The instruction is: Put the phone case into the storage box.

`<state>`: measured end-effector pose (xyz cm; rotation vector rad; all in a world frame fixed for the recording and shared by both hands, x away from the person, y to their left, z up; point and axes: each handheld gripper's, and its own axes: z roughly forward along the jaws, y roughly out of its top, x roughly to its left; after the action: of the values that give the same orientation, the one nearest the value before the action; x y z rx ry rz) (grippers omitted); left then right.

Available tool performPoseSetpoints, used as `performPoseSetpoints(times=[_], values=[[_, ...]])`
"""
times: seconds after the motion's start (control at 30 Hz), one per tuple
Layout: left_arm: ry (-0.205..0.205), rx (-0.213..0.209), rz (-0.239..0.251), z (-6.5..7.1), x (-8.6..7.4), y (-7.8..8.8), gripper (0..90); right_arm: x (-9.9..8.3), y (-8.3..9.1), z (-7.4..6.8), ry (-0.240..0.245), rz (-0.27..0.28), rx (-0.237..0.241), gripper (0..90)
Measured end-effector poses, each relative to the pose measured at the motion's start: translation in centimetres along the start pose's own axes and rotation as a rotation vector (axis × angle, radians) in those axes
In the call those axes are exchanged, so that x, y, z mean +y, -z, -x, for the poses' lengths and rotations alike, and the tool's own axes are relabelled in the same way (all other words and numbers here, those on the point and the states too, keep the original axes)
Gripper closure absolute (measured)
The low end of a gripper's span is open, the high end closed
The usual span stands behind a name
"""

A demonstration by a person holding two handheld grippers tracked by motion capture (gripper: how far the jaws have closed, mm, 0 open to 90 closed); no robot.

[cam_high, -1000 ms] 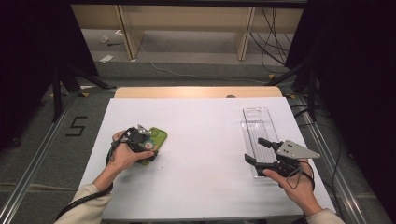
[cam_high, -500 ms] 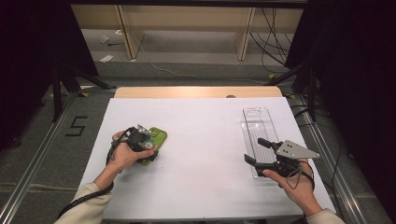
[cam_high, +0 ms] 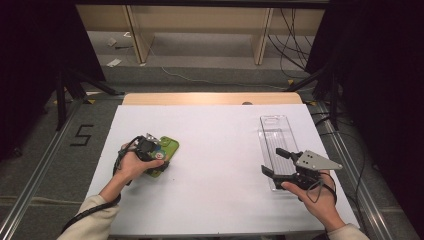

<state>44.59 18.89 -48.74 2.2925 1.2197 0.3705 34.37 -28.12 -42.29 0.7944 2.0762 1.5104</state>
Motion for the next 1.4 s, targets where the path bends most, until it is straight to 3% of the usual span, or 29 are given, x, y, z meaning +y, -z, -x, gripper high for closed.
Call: performPoseSetpoints(times=[0.67, 1.4], values=[[0.022, -0.014, -0.017, -0.08, 0.13, 0.10, 11.1, 0.04, 0.01, -0.08, 0.000, -0.001, 0.002, 21.2], [0.047, 0.004, -0.020, 0.26, 0.22, 0.28, 16.1, 0.08, 0.06, -0.12, 0.003, -0.001, 0.003, 21.2]])
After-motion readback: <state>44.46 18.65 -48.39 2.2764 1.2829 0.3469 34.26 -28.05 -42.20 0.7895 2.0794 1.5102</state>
